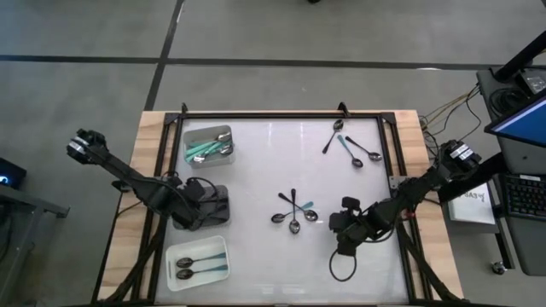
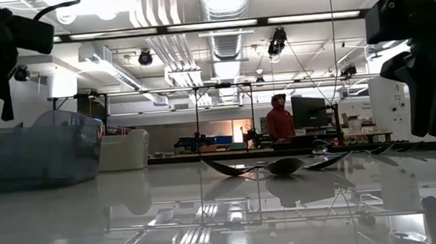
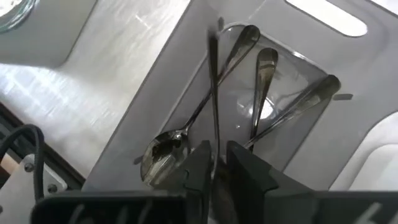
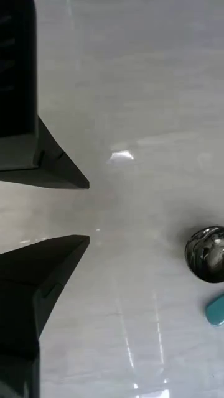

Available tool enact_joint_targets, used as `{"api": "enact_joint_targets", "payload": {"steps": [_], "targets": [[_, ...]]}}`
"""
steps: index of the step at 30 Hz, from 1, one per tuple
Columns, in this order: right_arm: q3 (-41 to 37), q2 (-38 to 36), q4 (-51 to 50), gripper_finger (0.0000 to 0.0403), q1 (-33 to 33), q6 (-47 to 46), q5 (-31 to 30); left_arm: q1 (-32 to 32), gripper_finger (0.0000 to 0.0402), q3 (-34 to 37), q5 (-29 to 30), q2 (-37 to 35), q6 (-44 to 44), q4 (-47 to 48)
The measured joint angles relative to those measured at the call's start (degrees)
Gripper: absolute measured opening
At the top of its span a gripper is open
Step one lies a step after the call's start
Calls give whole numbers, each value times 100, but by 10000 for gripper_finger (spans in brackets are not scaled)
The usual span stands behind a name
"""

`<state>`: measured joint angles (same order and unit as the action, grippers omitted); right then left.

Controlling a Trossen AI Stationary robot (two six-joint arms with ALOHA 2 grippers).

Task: Sort silverware by color (type)
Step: Put the black spoon into the black bin

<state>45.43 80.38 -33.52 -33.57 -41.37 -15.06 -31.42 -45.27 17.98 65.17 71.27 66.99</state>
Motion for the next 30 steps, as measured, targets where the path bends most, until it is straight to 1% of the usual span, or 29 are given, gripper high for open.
{"api": "enact_joint_targets", "payload": {"steps": [4, 7, 9, 12, 14, 18, 20, 25, 30], "targets": [[0, 0, 0, 123, 3, -13, 1, 0, 59, -82, 119, 47, -263, -22], [0, 0, 7, 123, 11, -97, -18, 0, 73, -195, 438, 52, -466, -160], [0, 7, 44, 123, 18, -184, -216, 4, 78, -286, 787, 52, -647, -528], [0, 31, 151, 123, 51, -362, -571, 7, 79, -389, 1281, 52, -1170, -1242], [0, 31, 157, 123, 82, -467, -612, 20, 79, -412, 1638, 52, -1393, -1777], [-2, 31, 359, 123, 125, -525, -789, 22, 79, -446, 2388, 58, -1506, -2646], [-2, 31, 517, 123, 181, -530, -904, 22, 79, -446, 2638, 63, -1531, -2921], [-2, 31, 925, 123, 437, -766, -961, 61, 79, -446, 2802, 111, -1511, -3101], [-2, 31, 835, 123, 592, -877, -975, 134, 79, -446, 2799, 295, -1688, -3137]]}}
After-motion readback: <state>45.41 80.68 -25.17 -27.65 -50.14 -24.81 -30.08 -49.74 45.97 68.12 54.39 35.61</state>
